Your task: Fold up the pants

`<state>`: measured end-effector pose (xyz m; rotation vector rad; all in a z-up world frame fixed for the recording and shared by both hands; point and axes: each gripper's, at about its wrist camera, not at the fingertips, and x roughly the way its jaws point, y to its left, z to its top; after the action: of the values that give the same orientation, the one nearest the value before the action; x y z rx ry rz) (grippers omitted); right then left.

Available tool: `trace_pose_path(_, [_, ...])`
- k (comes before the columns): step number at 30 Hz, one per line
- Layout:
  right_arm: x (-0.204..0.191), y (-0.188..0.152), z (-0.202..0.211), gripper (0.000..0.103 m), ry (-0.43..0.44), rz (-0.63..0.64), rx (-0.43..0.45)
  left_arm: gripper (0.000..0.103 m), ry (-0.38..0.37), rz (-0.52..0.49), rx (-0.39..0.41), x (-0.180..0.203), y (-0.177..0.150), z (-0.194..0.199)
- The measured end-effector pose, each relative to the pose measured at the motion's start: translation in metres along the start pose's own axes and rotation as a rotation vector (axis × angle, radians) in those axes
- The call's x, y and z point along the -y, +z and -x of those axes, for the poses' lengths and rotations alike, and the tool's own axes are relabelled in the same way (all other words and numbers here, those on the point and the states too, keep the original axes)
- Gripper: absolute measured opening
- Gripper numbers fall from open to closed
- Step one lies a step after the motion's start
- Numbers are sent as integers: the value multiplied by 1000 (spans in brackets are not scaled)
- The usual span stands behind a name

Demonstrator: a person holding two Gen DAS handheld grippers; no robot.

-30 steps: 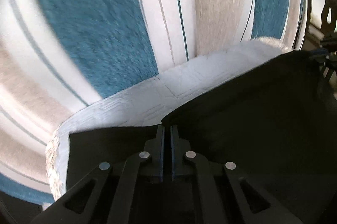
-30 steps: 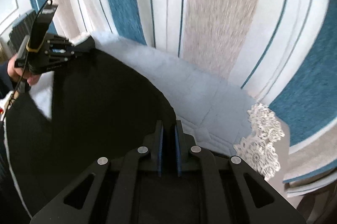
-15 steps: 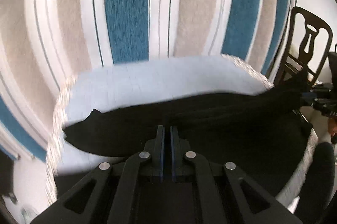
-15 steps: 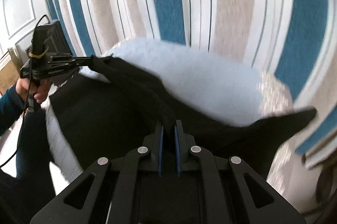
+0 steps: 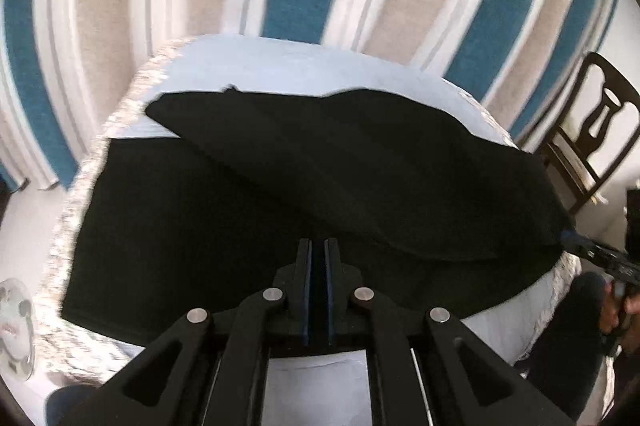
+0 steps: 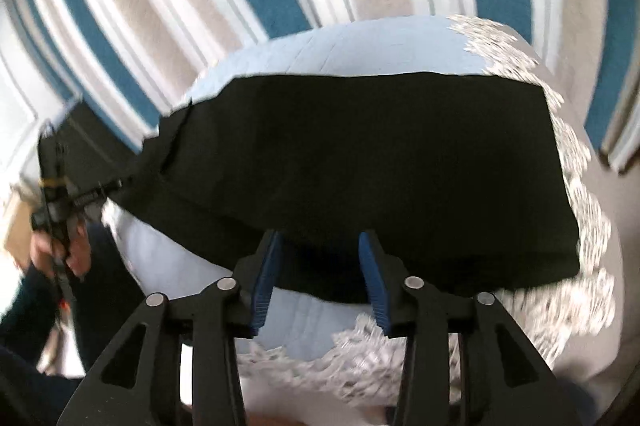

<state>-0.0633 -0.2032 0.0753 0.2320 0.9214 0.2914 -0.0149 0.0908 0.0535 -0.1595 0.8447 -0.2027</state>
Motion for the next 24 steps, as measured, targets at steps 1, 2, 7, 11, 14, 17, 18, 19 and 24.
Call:
trace_pose_path(1, [4,-5,3,42,1,-45,11,17,9,2,5,-2,4,0])
trace_pose_path(2, [9,-6,4,42,-6,-88,17,22,25,5,8,-3,7,-1])
trace_pose_path(7, [39,-16,3,43,-42,-290,35,30,71,-5,33,5,25,-18])
trace_pose_path(11, [58,-16,5,43,-43,-407,71,31,96,-17,32,12,39,-40])
trace_pose_path(14, [69,-16,7,43,-53,-460,91,31,124,-18,19,14,45,-58])
trace_pose_path(17, [75,-14,9,43,-54,-487,121,31,170,-10,-5,12,50,-73])
trace_pose_path(18, [76,-14,9,43,-55,-494,129,33,191,-12,-5,11,51,-77])
trace_pose_path(19, [77,-13,9,43,-55,-501,137,36,211,-14,-3,11,52,-80])
trace_pose_path(24, [81,-10,2,43,-42,-511,135,34,282,4,15,5,55,-87])
